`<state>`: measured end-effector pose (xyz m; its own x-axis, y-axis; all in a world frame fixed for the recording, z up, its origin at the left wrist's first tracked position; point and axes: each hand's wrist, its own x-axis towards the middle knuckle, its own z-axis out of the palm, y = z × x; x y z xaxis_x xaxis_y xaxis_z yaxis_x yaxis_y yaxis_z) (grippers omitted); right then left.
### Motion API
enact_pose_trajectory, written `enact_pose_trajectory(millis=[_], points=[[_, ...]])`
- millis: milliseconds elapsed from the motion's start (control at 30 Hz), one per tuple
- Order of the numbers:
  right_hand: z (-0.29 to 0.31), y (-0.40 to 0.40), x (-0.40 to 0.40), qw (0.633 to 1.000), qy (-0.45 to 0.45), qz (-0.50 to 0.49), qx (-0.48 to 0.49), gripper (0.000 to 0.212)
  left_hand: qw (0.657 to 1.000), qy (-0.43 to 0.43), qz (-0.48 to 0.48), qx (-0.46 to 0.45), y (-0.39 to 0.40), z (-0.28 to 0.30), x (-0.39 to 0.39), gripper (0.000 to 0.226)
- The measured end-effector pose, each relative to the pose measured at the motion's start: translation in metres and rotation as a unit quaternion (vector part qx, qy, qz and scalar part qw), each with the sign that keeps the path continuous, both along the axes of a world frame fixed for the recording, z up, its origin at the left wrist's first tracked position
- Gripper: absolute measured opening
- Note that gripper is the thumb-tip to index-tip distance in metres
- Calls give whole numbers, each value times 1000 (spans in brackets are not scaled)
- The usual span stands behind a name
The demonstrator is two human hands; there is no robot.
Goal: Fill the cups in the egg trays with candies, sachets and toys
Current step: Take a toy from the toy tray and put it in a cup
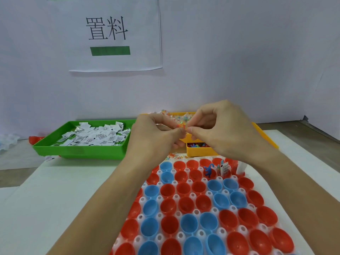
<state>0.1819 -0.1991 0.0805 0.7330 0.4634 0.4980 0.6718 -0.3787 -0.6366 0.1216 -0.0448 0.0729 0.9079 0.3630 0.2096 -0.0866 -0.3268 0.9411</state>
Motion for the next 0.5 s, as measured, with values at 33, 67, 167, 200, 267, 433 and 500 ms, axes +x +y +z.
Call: enact_pose_trajectory(millis=[33,67,167,200,267,433,500], points=[[-1,2,-1,1000,-23,-5,-9,7,1000,3,8,3,-1,-1,0,9],[-2,4,-2,999,-43,-5,-17,7,1000,7,14,5,-2,-1,0,9],[-2,6,-4,997,-72,3,-37,8,1000,15,10,-2,-1,0,-1,8],[-2,5,-4,996,-75,3,-38,8,1000,17,2,-9,0,1,-1,8],[-2,5,-3,995,-91,-5,-40,10,999,25,-17,-35,1,4,-2,11],[0,3,-3,990,-132,-6,-55,11,997,11,-41,-59,-2,4,-1,18],[2,1,-2,993,-114,5,-40,11,995,-2,-47,-91,-1,4,-1,14]])
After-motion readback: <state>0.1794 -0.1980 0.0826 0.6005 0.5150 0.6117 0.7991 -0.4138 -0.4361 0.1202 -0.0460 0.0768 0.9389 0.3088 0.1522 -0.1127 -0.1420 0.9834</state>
